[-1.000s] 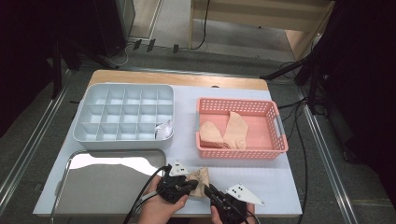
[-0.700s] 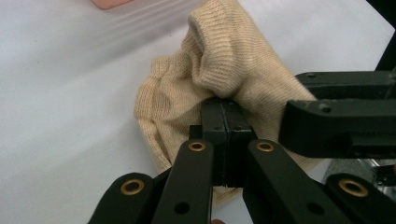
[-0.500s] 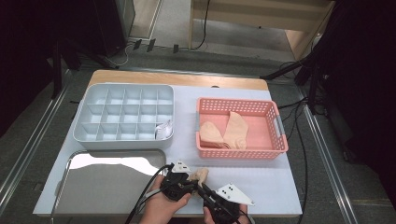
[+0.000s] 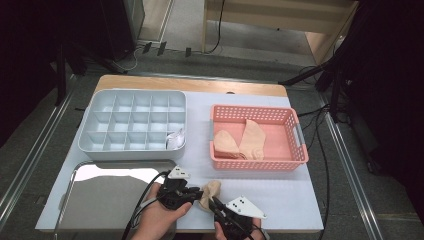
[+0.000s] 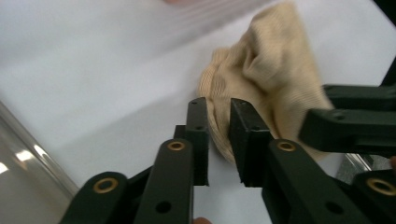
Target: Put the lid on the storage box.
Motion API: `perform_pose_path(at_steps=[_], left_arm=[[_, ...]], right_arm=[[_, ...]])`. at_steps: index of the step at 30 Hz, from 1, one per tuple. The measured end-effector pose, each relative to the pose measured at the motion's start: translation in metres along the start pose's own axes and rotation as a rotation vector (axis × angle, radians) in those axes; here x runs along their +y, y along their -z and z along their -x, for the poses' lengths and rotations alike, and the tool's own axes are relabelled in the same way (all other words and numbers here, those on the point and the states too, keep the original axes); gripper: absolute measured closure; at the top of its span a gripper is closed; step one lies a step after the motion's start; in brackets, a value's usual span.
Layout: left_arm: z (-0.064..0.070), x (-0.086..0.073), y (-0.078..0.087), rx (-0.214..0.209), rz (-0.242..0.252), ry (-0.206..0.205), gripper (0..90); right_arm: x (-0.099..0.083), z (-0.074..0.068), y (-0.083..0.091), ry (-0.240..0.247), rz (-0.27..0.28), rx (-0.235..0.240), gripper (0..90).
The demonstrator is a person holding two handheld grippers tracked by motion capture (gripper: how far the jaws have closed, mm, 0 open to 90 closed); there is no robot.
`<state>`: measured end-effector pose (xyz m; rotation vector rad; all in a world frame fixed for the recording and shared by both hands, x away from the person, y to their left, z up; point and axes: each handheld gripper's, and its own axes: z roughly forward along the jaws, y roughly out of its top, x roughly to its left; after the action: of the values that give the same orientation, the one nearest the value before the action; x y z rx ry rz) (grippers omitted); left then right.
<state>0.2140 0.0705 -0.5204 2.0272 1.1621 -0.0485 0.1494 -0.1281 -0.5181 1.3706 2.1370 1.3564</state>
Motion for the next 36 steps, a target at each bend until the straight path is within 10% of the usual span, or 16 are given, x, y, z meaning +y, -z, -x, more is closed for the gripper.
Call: perform_pose_path(at_steps=[14,20,29,36], left_arm=[[-0.003,0.000,-0.004,-0.045,0.007,0.032,88.4],[-0.015,0.004,0.014,-0.102,0.131,0.127,80.7],[0.003,0.015,0.008,-0.092,0.117,0.088,64.9],[0.003,0.013,0.002,-0.065,0.083,0.055,83.4]], right_arm=[[0.004,-0.007,-0.016,0.042,-0.030,0.004,81.5],[0.001,-0.010,-0.021,0.064,-0.032,-0.019,82.0],[0.000,-0.016,-0.022,0.090,-0.029,-0.052,81.8],[0.000,-0.013,-0.019,0.050,-0.026,0.011,72.6]])
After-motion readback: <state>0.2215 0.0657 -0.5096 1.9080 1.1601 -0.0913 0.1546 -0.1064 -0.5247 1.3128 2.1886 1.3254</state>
